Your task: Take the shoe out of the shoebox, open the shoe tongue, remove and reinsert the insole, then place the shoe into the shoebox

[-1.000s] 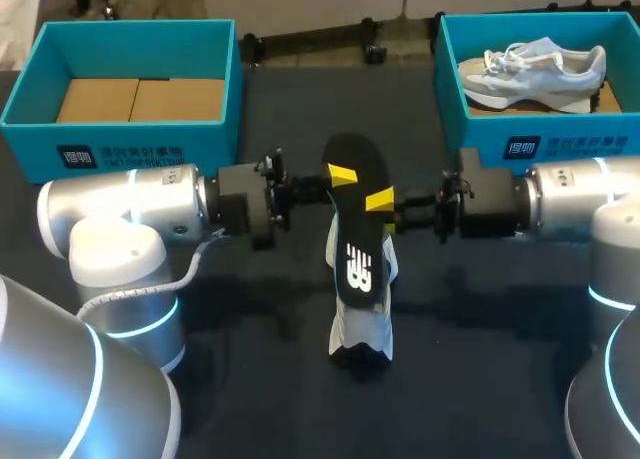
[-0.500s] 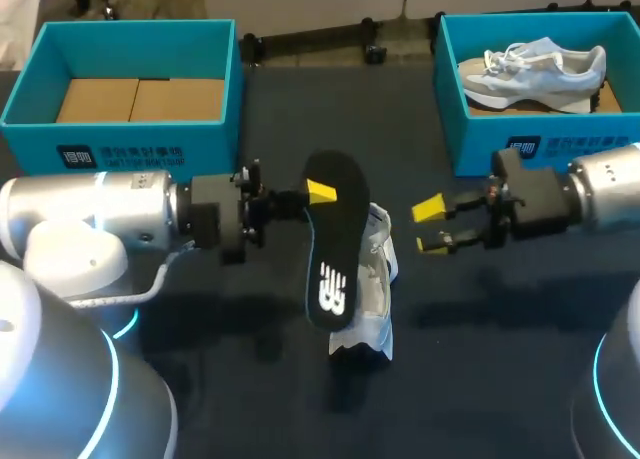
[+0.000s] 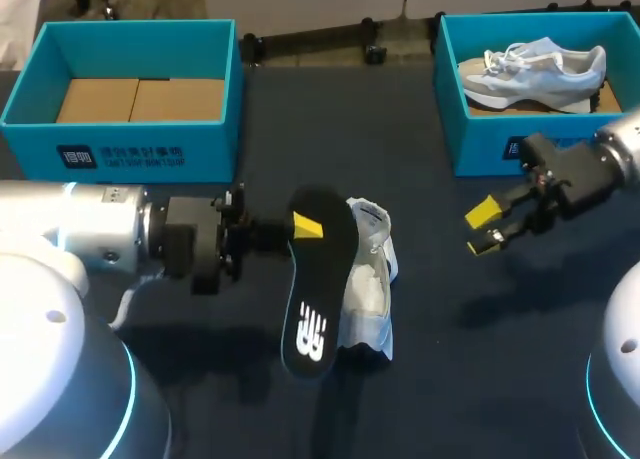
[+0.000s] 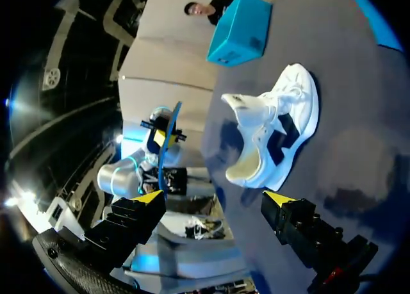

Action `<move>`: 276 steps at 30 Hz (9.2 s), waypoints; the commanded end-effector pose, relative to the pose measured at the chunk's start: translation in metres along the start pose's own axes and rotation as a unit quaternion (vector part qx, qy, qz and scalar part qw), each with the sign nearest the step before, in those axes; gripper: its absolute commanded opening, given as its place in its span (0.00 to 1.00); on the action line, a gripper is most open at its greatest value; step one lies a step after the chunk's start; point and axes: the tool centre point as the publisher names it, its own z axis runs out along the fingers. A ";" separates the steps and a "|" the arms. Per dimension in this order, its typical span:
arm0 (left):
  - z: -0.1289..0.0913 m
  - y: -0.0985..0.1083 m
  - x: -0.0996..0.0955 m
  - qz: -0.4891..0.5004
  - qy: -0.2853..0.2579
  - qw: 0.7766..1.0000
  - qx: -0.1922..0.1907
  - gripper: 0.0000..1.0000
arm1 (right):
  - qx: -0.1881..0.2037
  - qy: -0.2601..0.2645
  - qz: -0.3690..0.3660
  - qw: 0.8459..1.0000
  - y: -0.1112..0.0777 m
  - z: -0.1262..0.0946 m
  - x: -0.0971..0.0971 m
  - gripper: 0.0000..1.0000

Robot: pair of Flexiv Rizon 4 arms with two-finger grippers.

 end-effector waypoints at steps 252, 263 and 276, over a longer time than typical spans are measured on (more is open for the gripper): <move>0.083 0.054 0.116 -0.351 0.010 0.935 -0.042 0.35 | 0.240 -0.419 -0.380 0.789 -0.021 0.106 -0.097 1.00; 0.094 0.036 0.101 -0.345 0.051 0.934 -0.082 0.30 | 0.240 -0.419 -0.380 0.789 -0.021 0.106 -0.097 1.00; 0.106 0.035 0.101 -0.345 0.091 0.927 -0.112 0.12 | 0.240 -0.419 -0.380 0.789 -0.021 0.106 -0.097 1.00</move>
